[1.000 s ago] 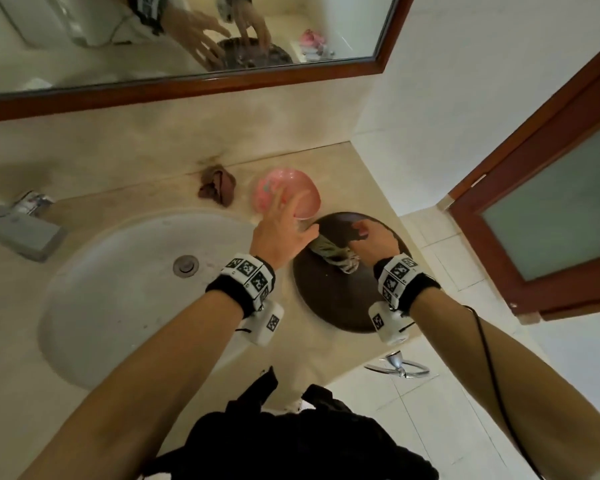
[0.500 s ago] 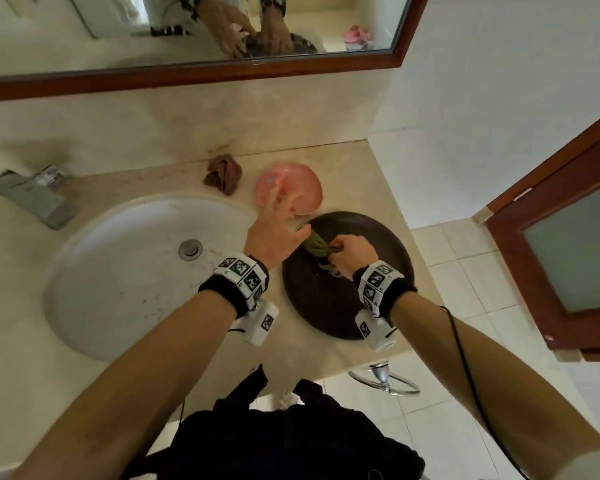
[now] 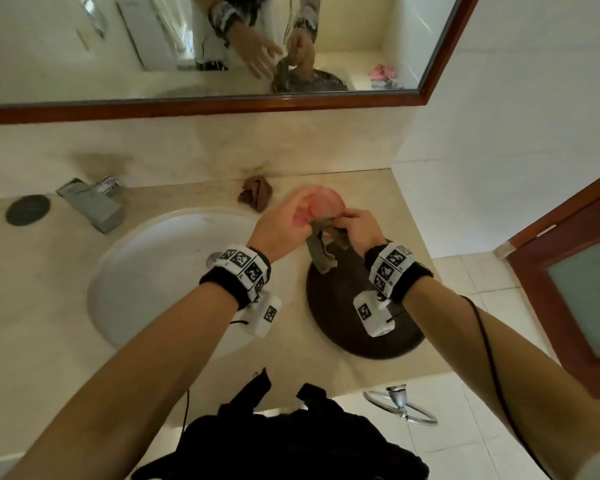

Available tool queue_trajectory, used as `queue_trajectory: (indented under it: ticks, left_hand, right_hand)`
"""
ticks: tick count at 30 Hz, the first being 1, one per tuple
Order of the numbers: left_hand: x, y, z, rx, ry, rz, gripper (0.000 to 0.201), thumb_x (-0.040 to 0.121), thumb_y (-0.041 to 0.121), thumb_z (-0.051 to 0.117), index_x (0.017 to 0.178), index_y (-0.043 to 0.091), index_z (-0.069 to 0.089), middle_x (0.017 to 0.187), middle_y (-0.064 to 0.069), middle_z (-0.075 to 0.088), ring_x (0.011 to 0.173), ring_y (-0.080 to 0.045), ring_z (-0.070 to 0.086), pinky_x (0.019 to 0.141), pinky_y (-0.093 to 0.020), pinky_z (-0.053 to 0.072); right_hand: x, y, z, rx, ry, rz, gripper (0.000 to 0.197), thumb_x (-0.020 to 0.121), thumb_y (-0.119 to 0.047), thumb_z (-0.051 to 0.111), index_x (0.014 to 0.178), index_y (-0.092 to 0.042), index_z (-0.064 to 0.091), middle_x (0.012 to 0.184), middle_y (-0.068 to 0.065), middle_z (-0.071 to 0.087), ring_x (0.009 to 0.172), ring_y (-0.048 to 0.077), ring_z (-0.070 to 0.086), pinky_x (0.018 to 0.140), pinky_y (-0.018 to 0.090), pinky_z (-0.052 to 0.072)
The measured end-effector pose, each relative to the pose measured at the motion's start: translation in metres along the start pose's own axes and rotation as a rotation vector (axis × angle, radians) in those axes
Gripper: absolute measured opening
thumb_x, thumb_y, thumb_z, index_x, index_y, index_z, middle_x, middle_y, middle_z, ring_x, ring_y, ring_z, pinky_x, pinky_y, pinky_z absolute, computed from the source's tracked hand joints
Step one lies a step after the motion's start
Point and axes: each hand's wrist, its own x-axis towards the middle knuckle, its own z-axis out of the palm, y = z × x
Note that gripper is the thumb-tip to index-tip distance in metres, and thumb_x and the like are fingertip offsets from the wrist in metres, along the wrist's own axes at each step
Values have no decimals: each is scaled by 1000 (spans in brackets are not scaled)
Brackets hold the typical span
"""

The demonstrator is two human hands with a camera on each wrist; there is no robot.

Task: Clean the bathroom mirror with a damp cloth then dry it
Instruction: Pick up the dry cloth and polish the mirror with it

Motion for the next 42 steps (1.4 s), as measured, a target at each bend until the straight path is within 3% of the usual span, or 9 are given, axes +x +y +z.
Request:
queue_trajectory:
  ticks: [3,8,13,17,21,25,27,31,42]
  left_hand:
    - [-1,8,-29,23,11,-43,55,85,12,66,134,31,53,117,1,70,95,-12,64,87,-28,51]
    - [2,23,-78,-74,83,-58,44,85,18,70,127,27,59,107,7,72,98,-17,67,83,-29,50]
    - [7,39,-130,-161,235,-50,27,87,20,69,113,26,66,94,3,73,87,-14,69,80,-29,53]
    - [17,54,-172,-140,306,-49,20,86,7,66,103,16,70,95,0,73,87,-12,66,70,-8,45]
    - [23,69,-212,-276,333,-65,23,86,-2,64,94,18,71,91,-14,73,89,-31,70,79,-38,60]
    - [25,87,-245,-383,381,-89,23,92,-4,57,97,15,68,87,-10,69,82,-26,70,65,-36,61]
    - [25,93,-257,-391,432,-67,24,93,-2,54,100,15,69,87,-9,71,80,-23,70,63,-33,61]
    - [27,103,-273,-443,494,-34,27,93,-2,52,97,20,69,91,-10,73,85,-25,72,67,-33,61]
    - [33,107,-285,-500,570,0,35,91,-6,54,108,23,63,91,-17,71,83,-28,72,64,-39,62]
  right_hand:
    - [-3,-40,3,20,-4,-102,16,85,-14,60,75,-24,67,81,1,67,79,20,62,78,33,49]
    - [-4,-107,10,33,-15,-301,30,91,-10,53,64,-18,62,66,4,61,67,20,59,69,33,46]
    - [-4,-175,19,192,-67,-332,25,95,-9,50,73,-10,63,70,8,63,55,14,59,59,27,48]
    - [1,-220,27,138,-120,-351,18,98,-15,48,89,-5,60,80,12,65,59,21,60,58,27,47]
    - [4,-258,28,7,-19,-442,18,97,-19,53,102,-4,62,82,5,62,71,15,59,58,12,44]
    - [17,-282,30,-218,119,-531,35,90,-44,60,113,-18,55,110,4,51,94,19,54,83,28,46]
    - [17,-293,31,-288,191,-560,37,88,-50,59,102,-16,59,107,5,52,89,20,53,79,32,44]
    - [11,-313,41,-211,26,-552,49,94,-51,49,80,-10,73,83,8,72,73,20,62,81,41,52]
    - [21,-334,50,80,-171,-534,15,93,-17,59,79,-15,64,86,9,66,83,21,61,76,32,46]
